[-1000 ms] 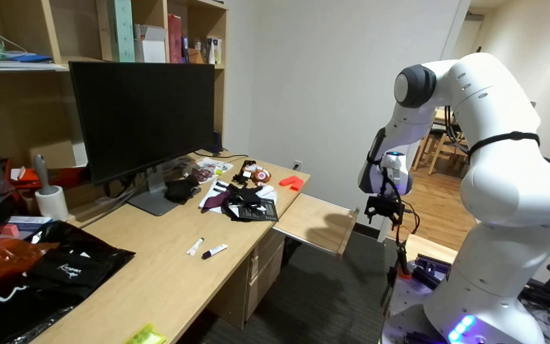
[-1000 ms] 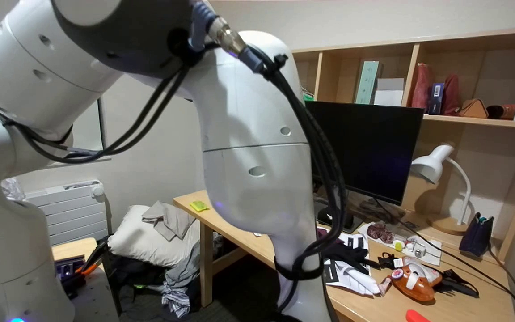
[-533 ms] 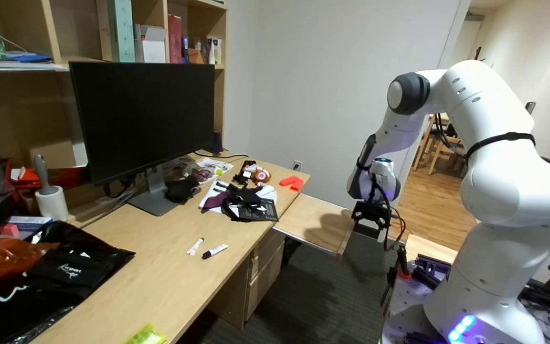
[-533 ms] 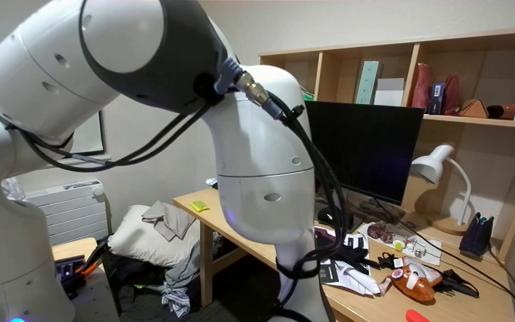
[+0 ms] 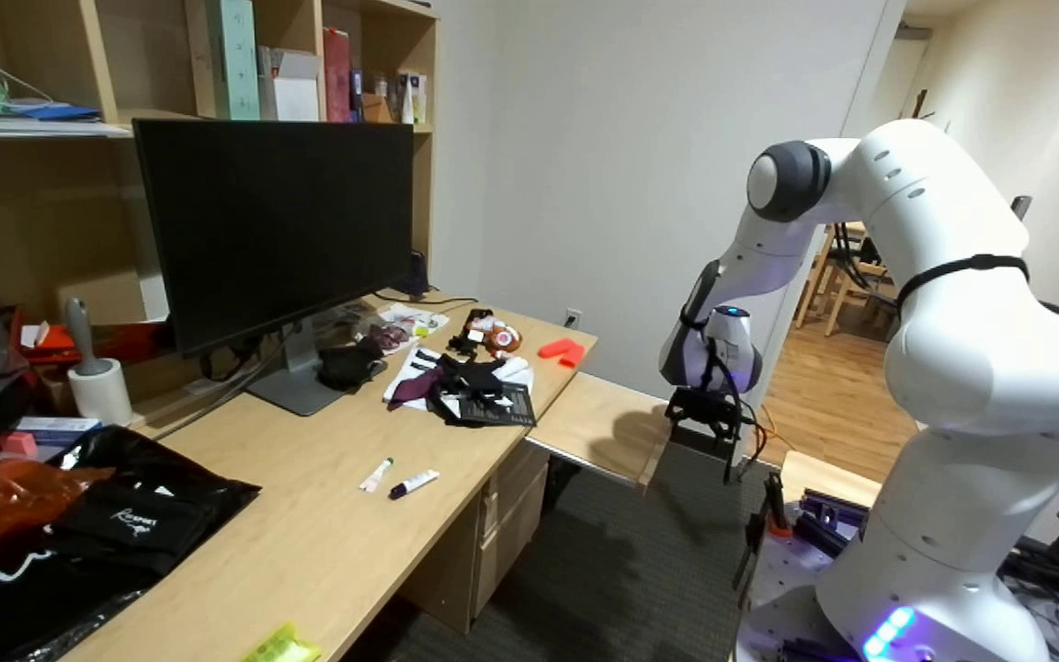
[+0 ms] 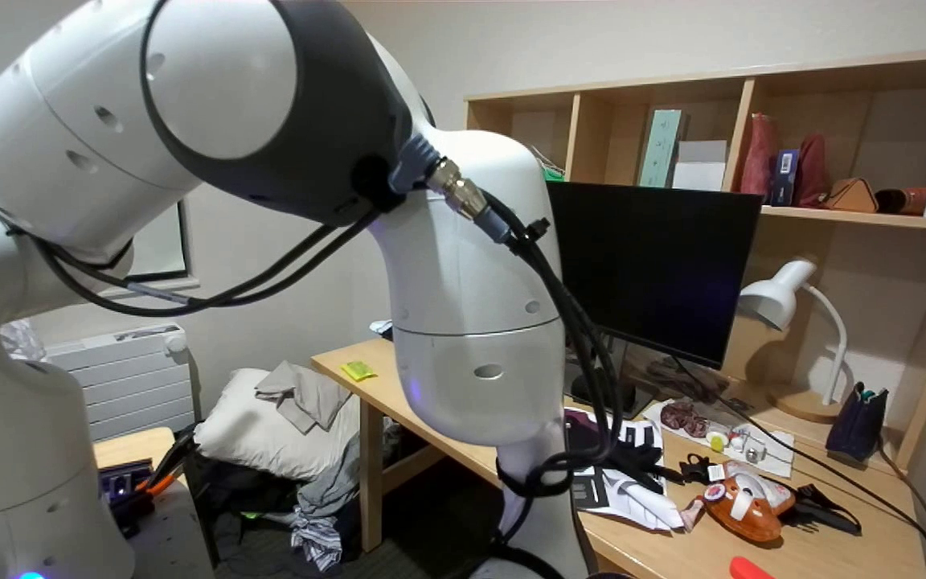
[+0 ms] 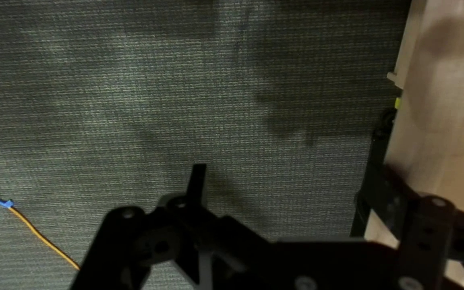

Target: Close the first top drawer

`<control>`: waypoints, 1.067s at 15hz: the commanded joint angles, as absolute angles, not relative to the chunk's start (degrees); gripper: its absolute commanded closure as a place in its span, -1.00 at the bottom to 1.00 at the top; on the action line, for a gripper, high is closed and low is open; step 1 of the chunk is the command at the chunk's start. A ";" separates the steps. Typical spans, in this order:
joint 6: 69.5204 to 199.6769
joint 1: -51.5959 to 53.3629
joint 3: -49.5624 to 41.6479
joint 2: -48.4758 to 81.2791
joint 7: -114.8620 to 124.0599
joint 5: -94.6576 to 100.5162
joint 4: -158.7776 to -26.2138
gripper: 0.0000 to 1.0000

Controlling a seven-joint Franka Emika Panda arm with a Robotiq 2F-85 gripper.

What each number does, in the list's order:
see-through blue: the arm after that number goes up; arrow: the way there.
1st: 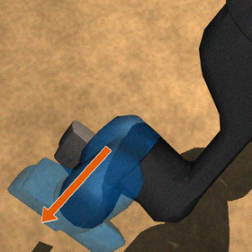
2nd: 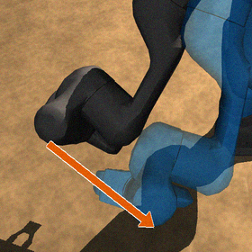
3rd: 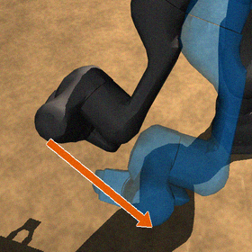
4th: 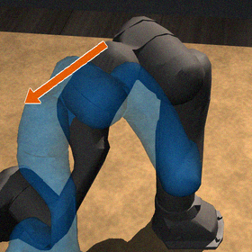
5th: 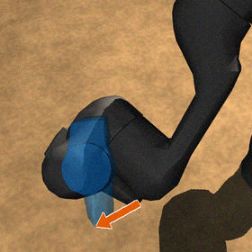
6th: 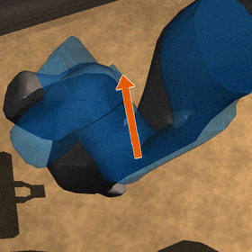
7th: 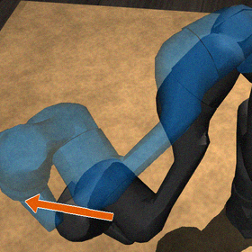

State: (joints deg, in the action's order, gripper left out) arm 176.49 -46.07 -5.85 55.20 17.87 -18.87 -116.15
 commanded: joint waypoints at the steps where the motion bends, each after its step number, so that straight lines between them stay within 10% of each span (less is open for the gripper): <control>1: 178.64 -47.83 -2.98 55.60 16.58 -20.76 -115.00 -1.00; 16: 165.86 -33.80 -12.84 50.47 22.80 -22.39 -115.48 -1.00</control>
State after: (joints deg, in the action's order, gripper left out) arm 169.19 -37.55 -7.72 53.98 20.94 -20.79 -110.27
